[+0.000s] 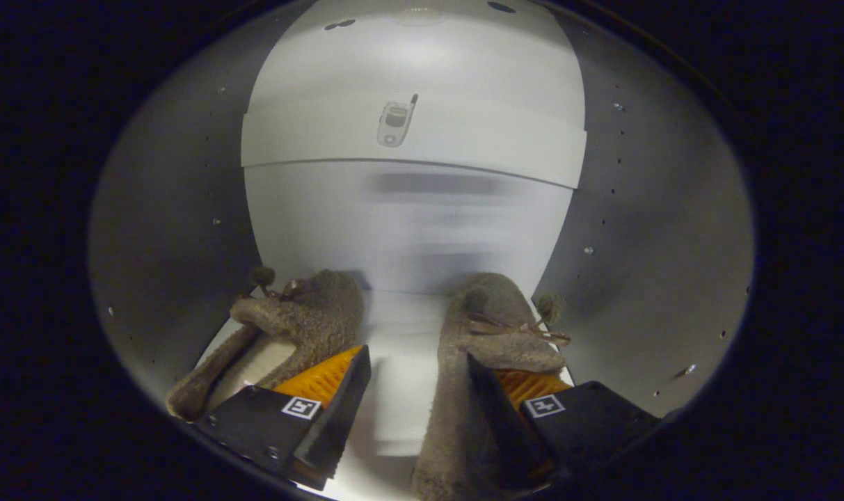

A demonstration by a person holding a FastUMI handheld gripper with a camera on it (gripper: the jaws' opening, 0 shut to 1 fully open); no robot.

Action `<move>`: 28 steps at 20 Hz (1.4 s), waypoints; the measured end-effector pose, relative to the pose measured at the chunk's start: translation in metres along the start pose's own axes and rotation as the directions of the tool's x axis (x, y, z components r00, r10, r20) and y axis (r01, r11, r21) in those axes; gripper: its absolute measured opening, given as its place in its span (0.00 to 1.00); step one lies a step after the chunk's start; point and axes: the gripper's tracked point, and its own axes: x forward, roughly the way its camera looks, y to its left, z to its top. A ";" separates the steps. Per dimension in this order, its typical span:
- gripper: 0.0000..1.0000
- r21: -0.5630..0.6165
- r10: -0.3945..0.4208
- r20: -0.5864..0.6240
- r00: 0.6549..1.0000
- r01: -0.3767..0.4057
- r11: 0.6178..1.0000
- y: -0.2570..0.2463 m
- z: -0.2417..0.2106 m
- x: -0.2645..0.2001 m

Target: Open the shoe cabinet door, grab the shoes and put them into the shoe cabinet, then close the shoe cabinet door.

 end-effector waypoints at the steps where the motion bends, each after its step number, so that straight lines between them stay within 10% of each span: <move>1: 0.92 0.007 0.001 -0.001 1.000 -0.001 1.000 0.000 -0.001 -0.002; 17: 0.97 0.037 -0.007 0.049 0.999 0.005 0.999 -0.002 0.007 -0.066; 28: 0.97 0.080 -0.013 0.260 0.965 -0.008 0.997 0.014 0.022 -0.247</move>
